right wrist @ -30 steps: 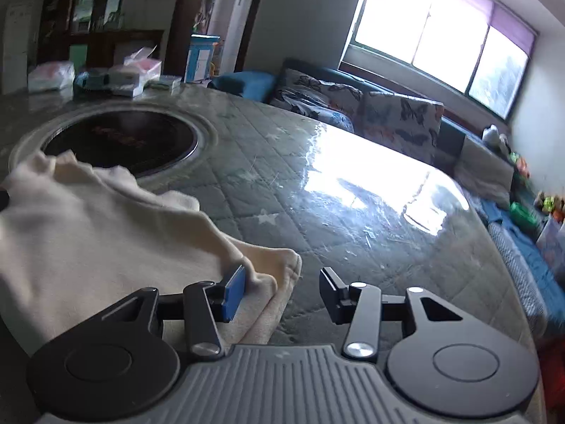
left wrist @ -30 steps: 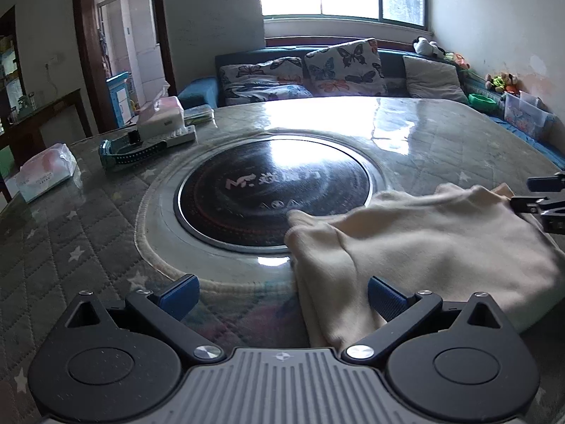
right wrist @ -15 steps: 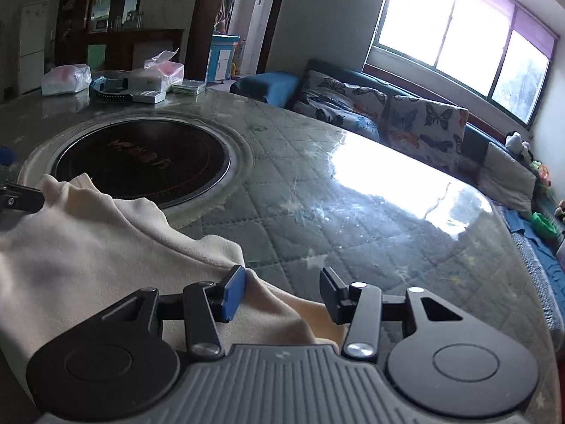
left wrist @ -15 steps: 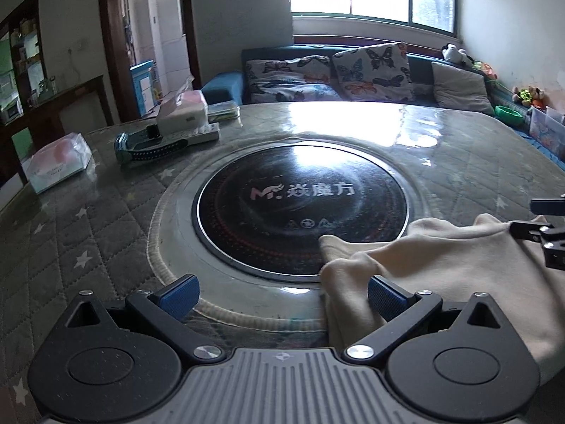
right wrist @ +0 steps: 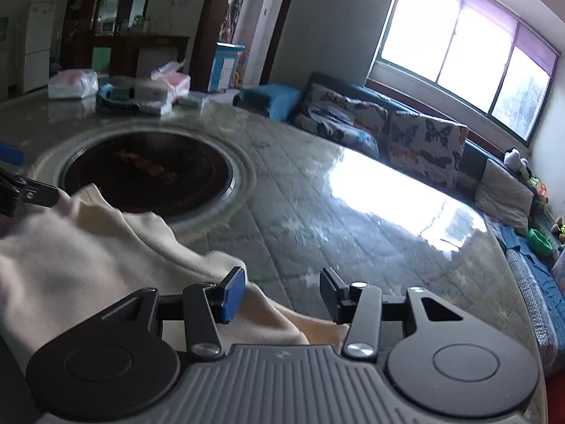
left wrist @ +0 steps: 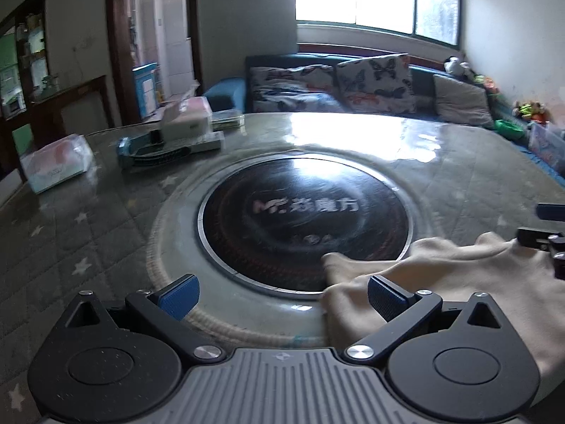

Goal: Fold clothes

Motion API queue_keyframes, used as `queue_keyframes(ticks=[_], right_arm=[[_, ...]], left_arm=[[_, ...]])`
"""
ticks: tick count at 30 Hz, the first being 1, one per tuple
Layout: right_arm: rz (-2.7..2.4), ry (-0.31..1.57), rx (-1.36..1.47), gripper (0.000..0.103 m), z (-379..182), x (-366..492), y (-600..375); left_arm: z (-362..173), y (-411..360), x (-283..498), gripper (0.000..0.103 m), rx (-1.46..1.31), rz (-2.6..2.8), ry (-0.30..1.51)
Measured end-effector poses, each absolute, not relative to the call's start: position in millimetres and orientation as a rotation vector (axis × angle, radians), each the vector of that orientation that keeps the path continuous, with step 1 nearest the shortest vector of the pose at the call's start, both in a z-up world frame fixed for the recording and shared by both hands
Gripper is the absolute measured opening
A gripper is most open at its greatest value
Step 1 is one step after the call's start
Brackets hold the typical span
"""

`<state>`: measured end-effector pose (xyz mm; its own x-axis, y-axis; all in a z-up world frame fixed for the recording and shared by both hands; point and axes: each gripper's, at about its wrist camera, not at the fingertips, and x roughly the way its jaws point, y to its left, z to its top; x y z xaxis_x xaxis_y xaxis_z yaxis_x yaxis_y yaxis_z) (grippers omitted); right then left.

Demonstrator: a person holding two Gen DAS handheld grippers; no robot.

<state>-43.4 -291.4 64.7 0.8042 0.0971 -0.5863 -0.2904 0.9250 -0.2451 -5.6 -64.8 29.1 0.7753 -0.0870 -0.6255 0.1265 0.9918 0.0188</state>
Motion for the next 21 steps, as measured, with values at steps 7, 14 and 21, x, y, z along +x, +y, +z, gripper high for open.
queue_keyframes(ticks=[7,14,21], right_arm=[[0.28,0.621,-0.336,0.048,60,-33,-269],[0.271,0.635,-0.342,0.048,53,-28,-264],[0.331,0.636,-0.354,0.049,51,-31,-245]], left_arm=[[13,-74,12,0.103,0.098,-0.094,0.728],[16,-64,11,0.103,0.075,-0.084,0.729],[24,-46,-6,0.103,-0.012,-0.077,0.744]])
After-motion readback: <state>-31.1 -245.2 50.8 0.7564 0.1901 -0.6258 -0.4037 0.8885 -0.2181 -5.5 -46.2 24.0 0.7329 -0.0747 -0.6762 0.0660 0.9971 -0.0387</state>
